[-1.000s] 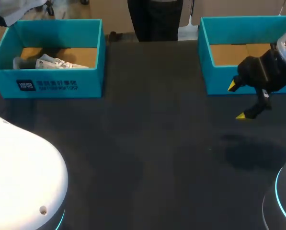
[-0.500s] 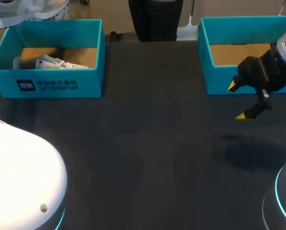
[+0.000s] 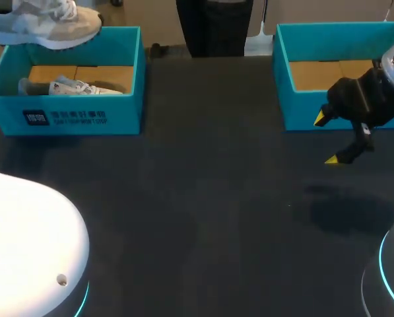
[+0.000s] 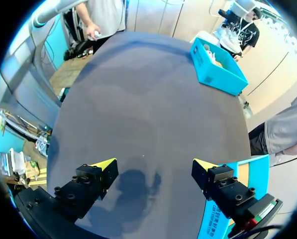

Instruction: Take the shoe out of the shoebox, open the shoe tongue, remove and reinsert the insole, then place the shoe into the shoebox

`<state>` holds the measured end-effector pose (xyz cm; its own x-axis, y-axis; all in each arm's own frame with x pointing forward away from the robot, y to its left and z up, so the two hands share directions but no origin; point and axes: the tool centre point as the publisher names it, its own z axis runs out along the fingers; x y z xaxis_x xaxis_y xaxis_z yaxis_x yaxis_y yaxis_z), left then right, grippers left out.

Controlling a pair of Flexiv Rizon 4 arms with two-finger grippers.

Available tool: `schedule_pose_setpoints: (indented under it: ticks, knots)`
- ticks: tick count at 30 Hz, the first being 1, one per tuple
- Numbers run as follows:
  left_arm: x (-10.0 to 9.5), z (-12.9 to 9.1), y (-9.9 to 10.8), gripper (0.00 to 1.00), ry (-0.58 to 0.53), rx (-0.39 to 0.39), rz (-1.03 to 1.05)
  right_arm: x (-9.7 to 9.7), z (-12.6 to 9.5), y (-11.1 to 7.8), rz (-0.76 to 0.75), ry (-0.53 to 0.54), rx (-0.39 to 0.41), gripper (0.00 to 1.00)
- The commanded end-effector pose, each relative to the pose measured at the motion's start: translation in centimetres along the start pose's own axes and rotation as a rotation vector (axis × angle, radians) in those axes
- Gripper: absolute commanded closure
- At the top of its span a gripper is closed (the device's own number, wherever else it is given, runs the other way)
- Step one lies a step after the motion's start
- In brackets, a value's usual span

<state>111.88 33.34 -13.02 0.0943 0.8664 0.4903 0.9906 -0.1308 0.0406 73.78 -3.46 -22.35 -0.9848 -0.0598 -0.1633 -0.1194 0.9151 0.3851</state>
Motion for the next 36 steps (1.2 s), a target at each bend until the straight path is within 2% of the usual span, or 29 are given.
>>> schedule_pose_setpoints:
  ticks: [1, 9, 18, 36]
  knots:
    - [-0.2, 0.2, -0.1, 1.0, -0.005, -0.079, -0.02, 0.0, 0.1, 0.0, 0.001, -0.001, 0.004, 0.0]
    - [-1.4, 1.0, 1.3, 1.0, -0.03, -0.06, -0.026, 0.0, 0.1, 0.0, 0.001, -0.001, 0.004, 0.0]
    - [-3.1, 2.6, 2.5, 1.0, -0.003, -0.066, 0.033, 0.0, 0.1, 0.0, 0.001, -0.001, 0.004, 0.0]
    - [-3.1, 2.6, 2.5, 1.0, -0.003, -0.066, 0.033, 0.0, 0.1, 0.0, 0.001, -0.001, 0.004, 0.0]
